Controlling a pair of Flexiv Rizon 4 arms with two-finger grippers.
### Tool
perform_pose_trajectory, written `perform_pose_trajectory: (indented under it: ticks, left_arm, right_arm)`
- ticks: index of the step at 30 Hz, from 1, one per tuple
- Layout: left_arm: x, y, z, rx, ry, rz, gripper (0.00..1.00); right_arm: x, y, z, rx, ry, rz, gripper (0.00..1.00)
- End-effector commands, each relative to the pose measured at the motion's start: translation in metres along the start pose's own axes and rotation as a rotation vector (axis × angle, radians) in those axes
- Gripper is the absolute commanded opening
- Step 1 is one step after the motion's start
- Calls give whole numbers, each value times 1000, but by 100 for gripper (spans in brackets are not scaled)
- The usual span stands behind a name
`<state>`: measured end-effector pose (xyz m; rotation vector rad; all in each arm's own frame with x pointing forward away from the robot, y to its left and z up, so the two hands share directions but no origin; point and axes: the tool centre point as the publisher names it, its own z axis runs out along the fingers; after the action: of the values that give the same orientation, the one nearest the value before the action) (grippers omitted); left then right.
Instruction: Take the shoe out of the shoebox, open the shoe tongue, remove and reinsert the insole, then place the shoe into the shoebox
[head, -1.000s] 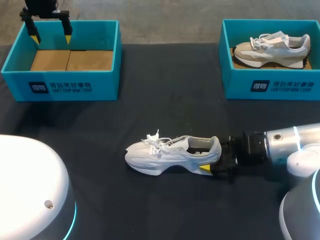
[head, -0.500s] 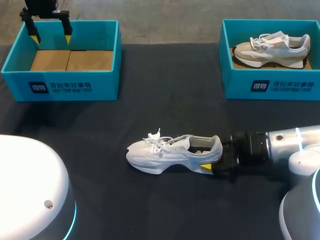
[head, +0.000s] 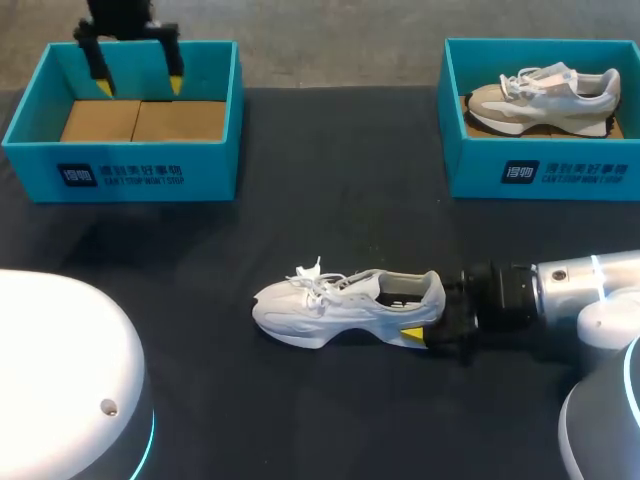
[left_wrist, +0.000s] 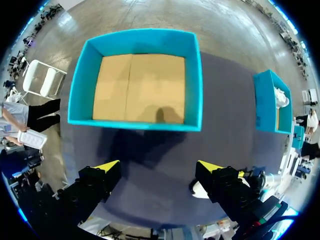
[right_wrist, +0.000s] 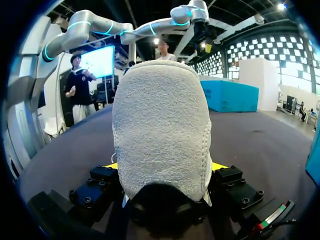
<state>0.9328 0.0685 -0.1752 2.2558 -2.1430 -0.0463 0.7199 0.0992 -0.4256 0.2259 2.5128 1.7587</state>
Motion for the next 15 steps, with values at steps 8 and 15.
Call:
perform_pose_trajectory:
  ticks: [8,15]
  left_arm:
    - [50,78,19,78,3,-7,100]
    - [92,127,27,109,8,-13,100]
  right_arm:
    - [-1,-1,0,4,-1,0,0]
    - [-1,-1,0,4,-1,0,0]
